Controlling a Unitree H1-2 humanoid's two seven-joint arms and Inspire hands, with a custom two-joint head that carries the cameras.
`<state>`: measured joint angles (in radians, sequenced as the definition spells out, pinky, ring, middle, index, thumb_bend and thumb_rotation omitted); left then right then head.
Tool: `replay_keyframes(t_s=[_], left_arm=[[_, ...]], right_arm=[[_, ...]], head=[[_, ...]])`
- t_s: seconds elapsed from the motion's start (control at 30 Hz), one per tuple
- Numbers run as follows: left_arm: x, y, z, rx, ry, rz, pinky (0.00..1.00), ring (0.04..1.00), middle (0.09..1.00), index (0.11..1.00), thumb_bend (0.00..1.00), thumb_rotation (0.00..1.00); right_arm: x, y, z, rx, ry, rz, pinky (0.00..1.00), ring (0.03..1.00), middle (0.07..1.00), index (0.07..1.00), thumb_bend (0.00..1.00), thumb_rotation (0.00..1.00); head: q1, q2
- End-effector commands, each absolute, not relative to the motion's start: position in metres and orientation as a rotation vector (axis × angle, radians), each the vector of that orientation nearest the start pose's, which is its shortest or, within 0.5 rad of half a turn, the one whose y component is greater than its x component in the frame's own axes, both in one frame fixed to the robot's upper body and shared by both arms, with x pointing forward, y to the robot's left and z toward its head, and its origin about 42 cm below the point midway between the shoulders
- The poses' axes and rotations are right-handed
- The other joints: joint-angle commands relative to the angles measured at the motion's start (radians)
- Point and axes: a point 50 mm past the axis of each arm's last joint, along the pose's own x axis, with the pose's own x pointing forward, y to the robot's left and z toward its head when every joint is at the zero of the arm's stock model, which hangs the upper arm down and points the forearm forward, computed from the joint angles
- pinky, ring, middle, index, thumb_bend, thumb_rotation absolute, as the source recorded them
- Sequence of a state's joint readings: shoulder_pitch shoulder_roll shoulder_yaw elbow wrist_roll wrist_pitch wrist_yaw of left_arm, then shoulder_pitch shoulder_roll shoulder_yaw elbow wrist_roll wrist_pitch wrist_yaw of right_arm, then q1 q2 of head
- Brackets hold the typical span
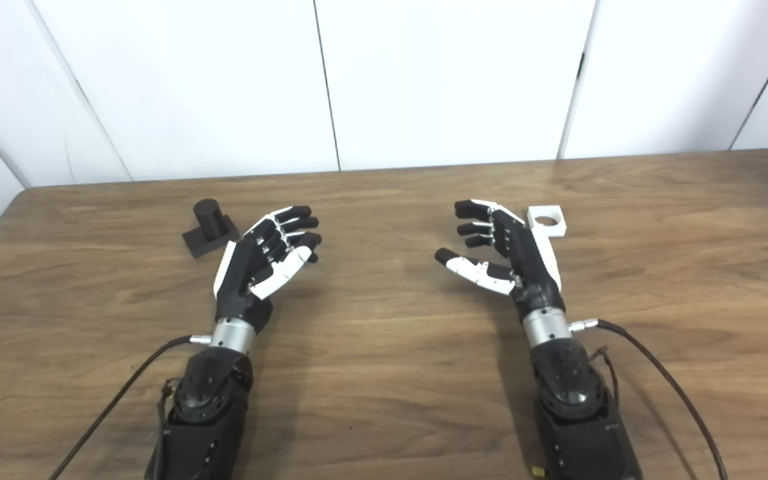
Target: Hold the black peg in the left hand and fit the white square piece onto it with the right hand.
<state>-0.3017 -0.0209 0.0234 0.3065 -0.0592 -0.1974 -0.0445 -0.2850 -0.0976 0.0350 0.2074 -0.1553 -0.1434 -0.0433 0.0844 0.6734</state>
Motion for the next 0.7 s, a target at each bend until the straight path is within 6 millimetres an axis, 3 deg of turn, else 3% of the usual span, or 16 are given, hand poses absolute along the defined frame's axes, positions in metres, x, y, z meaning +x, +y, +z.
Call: replay_keyframes(t_s=[0.0,0.1,0.37,0.67], left_arm=[[0.376,0.182,0.116,-0.081,-0.181,-0.100,0.52,0.624,0.688,0.666,0.51,0.20],[0.376,0.182,0.116,-0.085,-0.182,-0.098,0.52,0.627,0.687,0.666,0.51,0.20],[0.378,0.173,0.112,-0.046,-0.182,-0.090,0.53,0.622,0.676,0.666,0.48,0.19],[0.379,0.166,0.107,-0.046,-0.180,-0.090,0.55,0.635,0.697,0.670,0.55,0.25]], right_arm=[[0.380,-0.206,0.150,-0.248,-0.282,0.060,0.63,0.680,0.738,0.709,0.64,0.22],[0.379,-0.207,0.150,-0.251,-0.284,0.062,0.63,0.682,0.738,0.710,0.64,0.22],[0.378,-0.224,0.144,-0.247,-0.283,0.063,0.62,0.680,0.730,0.709,0.64,0.22],[0.379,-0.235,0.140,-0.223,-0.273,0.057,0.59,0.672,0.724,0.694,0.67,0.23]], head=[[0.009,-0.002],[0.033,-0.007],[0.178,-0.032],[0.215,-0.037]])
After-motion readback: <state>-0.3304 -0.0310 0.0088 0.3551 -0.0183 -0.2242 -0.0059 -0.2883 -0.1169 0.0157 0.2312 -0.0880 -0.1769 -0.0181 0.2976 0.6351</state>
